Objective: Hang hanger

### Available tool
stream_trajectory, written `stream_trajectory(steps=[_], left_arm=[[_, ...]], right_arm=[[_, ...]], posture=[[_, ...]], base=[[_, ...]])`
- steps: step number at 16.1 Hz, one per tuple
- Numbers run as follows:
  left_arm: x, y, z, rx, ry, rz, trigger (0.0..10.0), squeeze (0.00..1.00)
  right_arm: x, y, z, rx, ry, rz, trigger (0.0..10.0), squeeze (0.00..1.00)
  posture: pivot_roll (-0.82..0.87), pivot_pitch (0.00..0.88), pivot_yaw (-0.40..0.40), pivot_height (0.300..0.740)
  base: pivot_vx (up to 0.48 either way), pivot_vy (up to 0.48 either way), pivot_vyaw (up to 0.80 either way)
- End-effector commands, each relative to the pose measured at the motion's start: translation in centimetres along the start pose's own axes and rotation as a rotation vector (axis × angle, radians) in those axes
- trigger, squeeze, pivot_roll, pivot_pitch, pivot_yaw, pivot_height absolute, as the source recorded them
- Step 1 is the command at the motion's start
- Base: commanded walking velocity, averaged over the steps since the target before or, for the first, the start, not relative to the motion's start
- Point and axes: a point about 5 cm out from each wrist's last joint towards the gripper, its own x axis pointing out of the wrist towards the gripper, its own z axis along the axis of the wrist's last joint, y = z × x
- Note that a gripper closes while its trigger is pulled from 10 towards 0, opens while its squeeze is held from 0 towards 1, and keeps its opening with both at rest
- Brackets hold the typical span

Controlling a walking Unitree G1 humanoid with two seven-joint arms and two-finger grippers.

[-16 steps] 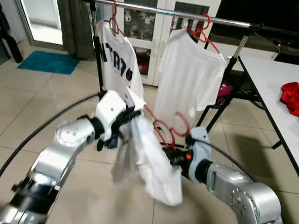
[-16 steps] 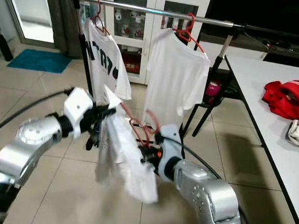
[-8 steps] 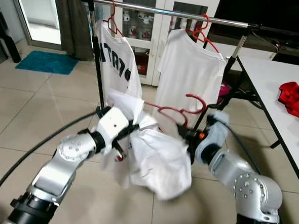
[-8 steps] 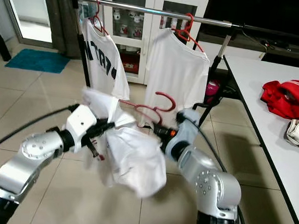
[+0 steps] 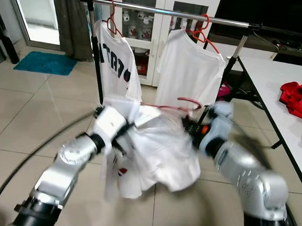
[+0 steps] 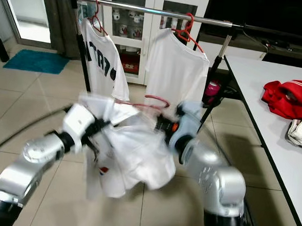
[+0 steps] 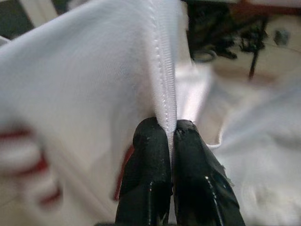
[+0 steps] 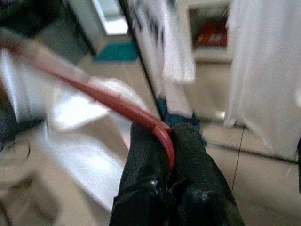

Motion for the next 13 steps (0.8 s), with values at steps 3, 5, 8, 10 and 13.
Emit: stream_trajectory(steps=[3, 5, 8, 10, 13], left_arm=[[-0.3, 0.8, 0.6, -0.072, -0.027, -0.005, 10.0, 1.0], [-0.5, 0.9, 0.2, -0.078, -0.009, -0.02, 10.0, 1.0], [-0.9, 0.3, 0.2, -0.066, 0.022, -0.176, 10.0, 1.0], [-0.4, 1.2, 1.0, -0.026, -0.016, -0.117, 10.0, 1.0], [1.7, 2.8, 3.9, 0.034, -0.163, 0.038, 10.0, 1.0]], right_arm=[[-0.5, -0.2, 0.8, -0.047, -0.036, -0.019, 10.0, 0.0], [-0.5, -0.4, 1.0, -0.069, -0.042, -0.031, 10.0, 0.0], [-0.5, -0.6, 0.9, -0.128, -0.027, -0.055, 10.0, 0.0], [-0.4, -0.2, 0.9, -0.12, -0.038, -0.025, 10.0, 0.0], [-0.4, 0.9, 1.4, -0.099, -0.073, 0.063, 10.0, 0.0]], posture=[[-0.15, 0.0, -0.067, 0.74], [-0.15, 0.0, -0.063, 0.74], [-0.16, 0.0, -0.042, 0.74], [-0.16, 0.0, -0.043, 0.74], [-0.16, 0.0, -0.042, 0.74]], base=[[0.0, 0.0, 0.0], [0.0, 0.0, 0.0], [0.0, 0.0, 0.0], [0.0, 0.0, 0.0], [0.0, 0.0, 0.0]])
